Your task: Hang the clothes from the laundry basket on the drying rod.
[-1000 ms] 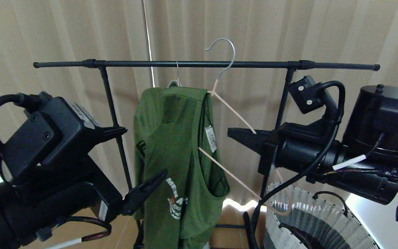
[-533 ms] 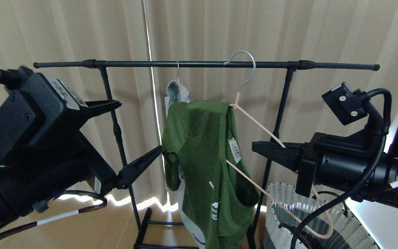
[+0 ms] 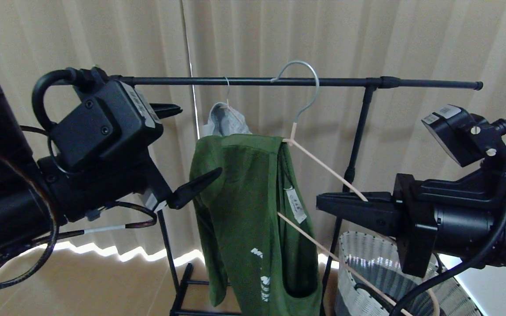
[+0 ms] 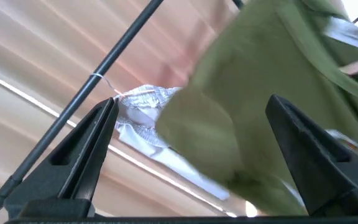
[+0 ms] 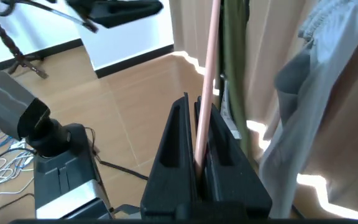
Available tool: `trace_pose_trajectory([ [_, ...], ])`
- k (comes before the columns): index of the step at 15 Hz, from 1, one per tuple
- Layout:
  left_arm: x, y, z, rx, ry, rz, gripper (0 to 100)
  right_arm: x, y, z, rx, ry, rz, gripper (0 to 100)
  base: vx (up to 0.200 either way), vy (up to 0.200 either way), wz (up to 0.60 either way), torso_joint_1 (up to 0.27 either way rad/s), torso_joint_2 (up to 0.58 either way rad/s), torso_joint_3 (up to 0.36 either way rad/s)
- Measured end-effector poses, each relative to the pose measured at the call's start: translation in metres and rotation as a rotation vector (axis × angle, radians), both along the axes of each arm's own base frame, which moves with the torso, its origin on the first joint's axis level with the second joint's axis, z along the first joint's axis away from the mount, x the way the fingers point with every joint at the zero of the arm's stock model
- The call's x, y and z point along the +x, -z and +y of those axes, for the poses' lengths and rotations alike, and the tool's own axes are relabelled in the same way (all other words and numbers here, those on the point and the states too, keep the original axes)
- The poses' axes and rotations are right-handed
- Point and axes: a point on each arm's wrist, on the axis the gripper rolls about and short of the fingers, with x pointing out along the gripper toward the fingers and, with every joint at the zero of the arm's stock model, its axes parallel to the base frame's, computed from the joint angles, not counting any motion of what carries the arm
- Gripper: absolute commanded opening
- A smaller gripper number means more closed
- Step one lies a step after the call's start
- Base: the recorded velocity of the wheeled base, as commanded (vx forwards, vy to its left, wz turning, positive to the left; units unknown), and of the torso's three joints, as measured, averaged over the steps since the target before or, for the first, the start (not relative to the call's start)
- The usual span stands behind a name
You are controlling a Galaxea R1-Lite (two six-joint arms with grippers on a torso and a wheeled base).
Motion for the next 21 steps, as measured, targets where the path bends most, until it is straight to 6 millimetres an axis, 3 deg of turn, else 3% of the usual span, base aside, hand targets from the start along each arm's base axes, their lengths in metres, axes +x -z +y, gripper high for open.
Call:
trace_pose_trajectory([
  [8,0.032,0.018,-0.004,0.07,-0.047,-0.017,100,-0.004,0.001,0.005,0.011,-0.116,0.009,0,0.0,0.0,0.0,0.0,0.0,0.0],
  [15,0.032,0.021,-0.009,0.074,0.001,-0.009,100,-0.008,0.003,0.01,0.0,-0.206,-0.011,0,0.0,0.0,0.0,0.0,0.0,0.0],
  [16,0.032,0.021,-0.01,0.074,0.004,-0.008,0,-0.008,0.003,0.011,-0.001,-0.212,-0.011,0,0.0,0.0,0.0,0.0,0.0,0.0],
  [21,0.031,0.023,-0.01,0.077,0.016,-0.003,0,-0.01,0.003,0.013,0.001,-0.227,-0.02,0,0.0,0.0,0.0,0.0,0.0,0.0],
])
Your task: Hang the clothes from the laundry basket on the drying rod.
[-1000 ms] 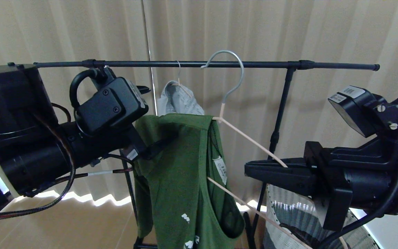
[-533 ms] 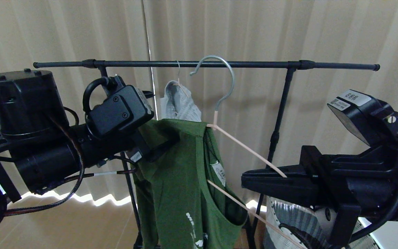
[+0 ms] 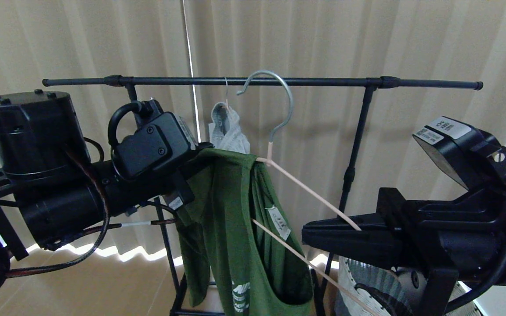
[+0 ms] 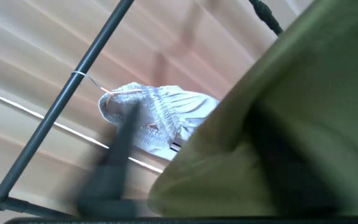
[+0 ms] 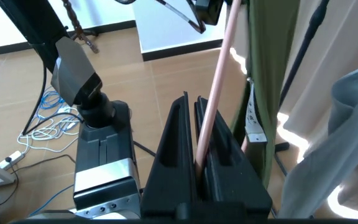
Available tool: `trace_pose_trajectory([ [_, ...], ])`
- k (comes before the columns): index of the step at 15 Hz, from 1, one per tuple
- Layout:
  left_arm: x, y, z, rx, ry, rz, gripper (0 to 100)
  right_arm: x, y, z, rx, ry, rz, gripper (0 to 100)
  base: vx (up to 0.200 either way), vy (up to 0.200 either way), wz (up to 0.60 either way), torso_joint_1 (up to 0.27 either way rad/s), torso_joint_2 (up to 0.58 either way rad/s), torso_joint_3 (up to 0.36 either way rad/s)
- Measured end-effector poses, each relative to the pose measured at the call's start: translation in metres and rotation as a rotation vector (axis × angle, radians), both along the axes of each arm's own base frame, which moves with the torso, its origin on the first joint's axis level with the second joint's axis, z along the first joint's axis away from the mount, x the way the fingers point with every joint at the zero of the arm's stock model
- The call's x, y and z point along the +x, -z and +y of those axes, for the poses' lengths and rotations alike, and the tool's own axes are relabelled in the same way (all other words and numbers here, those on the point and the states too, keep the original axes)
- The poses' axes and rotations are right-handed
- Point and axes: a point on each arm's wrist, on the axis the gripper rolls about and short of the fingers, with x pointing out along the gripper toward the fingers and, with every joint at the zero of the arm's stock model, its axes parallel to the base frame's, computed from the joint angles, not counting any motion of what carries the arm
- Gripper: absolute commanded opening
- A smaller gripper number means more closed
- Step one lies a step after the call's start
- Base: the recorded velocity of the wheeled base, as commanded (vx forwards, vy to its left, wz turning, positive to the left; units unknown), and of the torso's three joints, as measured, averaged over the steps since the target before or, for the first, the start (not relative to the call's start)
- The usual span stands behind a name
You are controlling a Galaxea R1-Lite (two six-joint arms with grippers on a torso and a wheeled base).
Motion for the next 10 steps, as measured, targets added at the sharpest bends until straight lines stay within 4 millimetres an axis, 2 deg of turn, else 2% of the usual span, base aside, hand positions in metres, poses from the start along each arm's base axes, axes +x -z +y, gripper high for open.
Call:
trace_pose_trajectory([
  [6,-0.0006,0.0008,0.0007,-0.003,0.02,-0.002,0,-0.0001,0.0002,-0.0001,-0.001,0.0,-0.01,0,0.0,0.0,0.0,0.0,0.0,0.0],
  [10,-0.0012,-0.0004,0.003,-0.046,0.014,-0.064,0,-0.0018,0.0011,-0.0033,-0.003,0.009,-0.011,0,0.0,0.0,0.0,0.0,0.0,0.0],
])
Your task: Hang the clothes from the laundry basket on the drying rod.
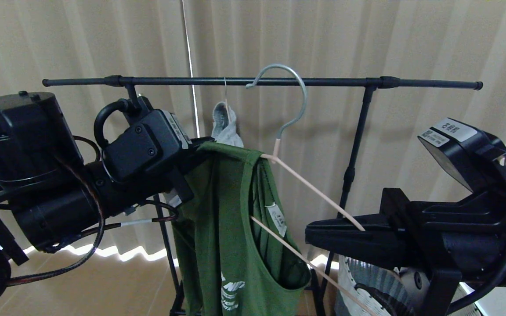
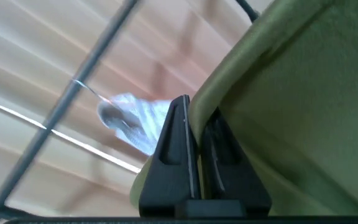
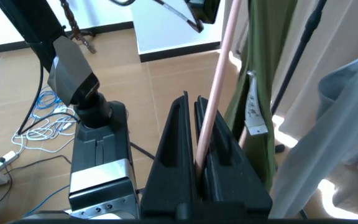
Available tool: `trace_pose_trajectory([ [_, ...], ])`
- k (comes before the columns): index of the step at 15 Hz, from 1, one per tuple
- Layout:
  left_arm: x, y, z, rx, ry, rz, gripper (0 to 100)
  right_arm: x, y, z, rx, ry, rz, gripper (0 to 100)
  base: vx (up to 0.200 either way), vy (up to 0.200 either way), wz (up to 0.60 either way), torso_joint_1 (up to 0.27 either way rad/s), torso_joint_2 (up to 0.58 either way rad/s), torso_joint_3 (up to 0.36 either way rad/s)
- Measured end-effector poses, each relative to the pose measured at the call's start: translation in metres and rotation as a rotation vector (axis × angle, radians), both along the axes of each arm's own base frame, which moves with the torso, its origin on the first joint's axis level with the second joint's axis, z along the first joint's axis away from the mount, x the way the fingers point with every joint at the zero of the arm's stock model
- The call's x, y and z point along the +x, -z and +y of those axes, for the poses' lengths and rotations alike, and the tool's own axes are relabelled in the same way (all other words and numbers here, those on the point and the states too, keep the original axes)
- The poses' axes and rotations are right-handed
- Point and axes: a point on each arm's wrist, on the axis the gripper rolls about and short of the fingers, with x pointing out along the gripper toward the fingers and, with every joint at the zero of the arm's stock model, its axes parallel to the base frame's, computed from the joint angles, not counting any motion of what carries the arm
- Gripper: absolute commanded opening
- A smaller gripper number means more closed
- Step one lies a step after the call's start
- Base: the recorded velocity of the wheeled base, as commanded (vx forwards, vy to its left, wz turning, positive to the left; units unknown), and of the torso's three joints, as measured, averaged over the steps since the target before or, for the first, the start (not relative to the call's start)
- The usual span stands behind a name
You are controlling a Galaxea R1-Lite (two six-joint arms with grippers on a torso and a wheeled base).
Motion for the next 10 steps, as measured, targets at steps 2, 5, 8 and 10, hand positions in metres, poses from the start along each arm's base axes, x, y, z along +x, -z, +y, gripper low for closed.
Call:
trace_pose_trajectory([
  [2,0.0,0.004,0.001,0.003,-0.016,0.006,0,0.0,0.001,-0.001,-0.002,0.001,0.003,100,0.0,0.0,0.0,0.0,0.0,0.0],
  [5,0.001,0.004,0.002,0.004,-0.045,0.006,0,-0.001,0.001,-0.002,-0.005,0.007,0.003,100,0.0,0.0,0.0,0.0,0.0,0.0],
  [8,0.001,0.003,0.003,0.004,-0.116,0.002,0,0.004,0.002,-0.011,-0.032,0.099,-0.063,100,0.0,0.0,0.0,0.0,0.0,0.0],
  [10,0.002,0.003,0.004,0.006,-0.156,0.003,0,0.006,0.002,-0.018,-0.044,0.175,-0.08,100,0.0,0.0,0.0,0.0,0.0,0.0],
])
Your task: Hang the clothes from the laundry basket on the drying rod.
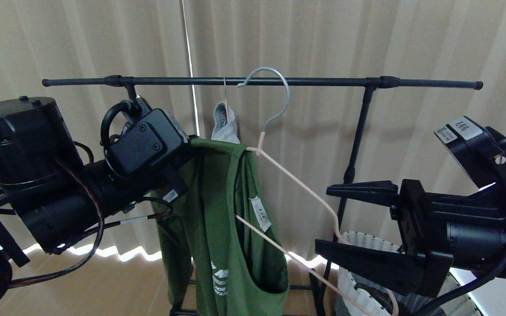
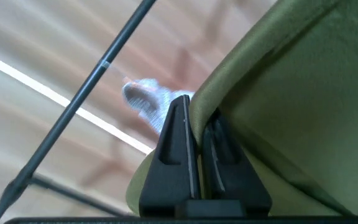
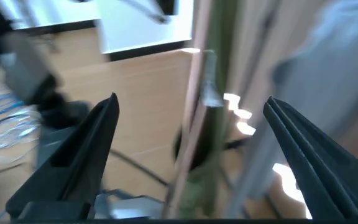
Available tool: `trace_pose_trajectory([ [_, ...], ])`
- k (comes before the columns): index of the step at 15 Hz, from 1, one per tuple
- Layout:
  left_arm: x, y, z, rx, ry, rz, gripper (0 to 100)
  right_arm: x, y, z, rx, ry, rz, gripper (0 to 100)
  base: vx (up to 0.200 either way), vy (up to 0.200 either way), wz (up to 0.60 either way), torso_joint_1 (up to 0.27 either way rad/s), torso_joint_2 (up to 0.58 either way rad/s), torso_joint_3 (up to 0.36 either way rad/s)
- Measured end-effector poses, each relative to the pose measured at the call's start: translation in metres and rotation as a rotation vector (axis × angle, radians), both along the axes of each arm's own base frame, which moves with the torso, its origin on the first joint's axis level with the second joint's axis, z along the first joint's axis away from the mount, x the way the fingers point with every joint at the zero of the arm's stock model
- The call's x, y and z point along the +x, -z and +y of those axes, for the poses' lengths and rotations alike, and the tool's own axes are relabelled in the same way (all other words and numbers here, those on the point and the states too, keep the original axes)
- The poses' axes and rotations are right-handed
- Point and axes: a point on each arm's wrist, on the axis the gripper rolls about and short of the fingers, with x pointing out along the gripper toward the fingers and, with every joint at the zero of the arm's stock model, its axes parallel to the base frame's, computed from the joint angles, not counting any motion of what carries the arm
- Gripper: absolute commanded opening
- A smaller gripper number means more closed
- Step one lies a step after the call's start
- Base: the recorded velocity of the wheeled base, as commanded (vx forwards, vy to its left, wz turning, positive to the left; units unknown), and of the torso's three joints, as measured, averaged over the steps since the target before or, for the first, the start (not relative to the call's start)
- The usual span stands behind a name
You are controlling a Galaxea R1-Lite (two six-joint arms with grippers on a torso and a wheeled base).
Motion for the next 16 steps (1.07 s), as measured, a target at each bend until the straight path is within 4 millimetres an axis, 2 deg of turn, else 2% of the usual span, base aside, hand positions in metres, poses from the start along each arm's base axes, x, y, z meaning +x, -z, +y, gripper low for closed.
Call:
trace_pose_trajectory([
  [5,0.001,0.003,0.004,0.011,-0.181,0.008,0,0.003,-0.006,-0.016,-0.006,0.107,-0.057,100,0.0,0.0,0.0,0.0,0.0,0.0],
  [11,0.001,0.006,0.01,0.021,-0.44,0.013,0,0.004,-0.005,-0.033,-0.072,0.268,-0.143,100,0.0,0.0,0.0,0.0,0.0,0.0],
  [16,0.003,0.003,0.011,0.011,-0.527,0.008,0,-0.002,0.009,-0.038,-0.102,0.278,-0.114,100,0.0,0.0,0.0,0.0,0.0,0.0],
])
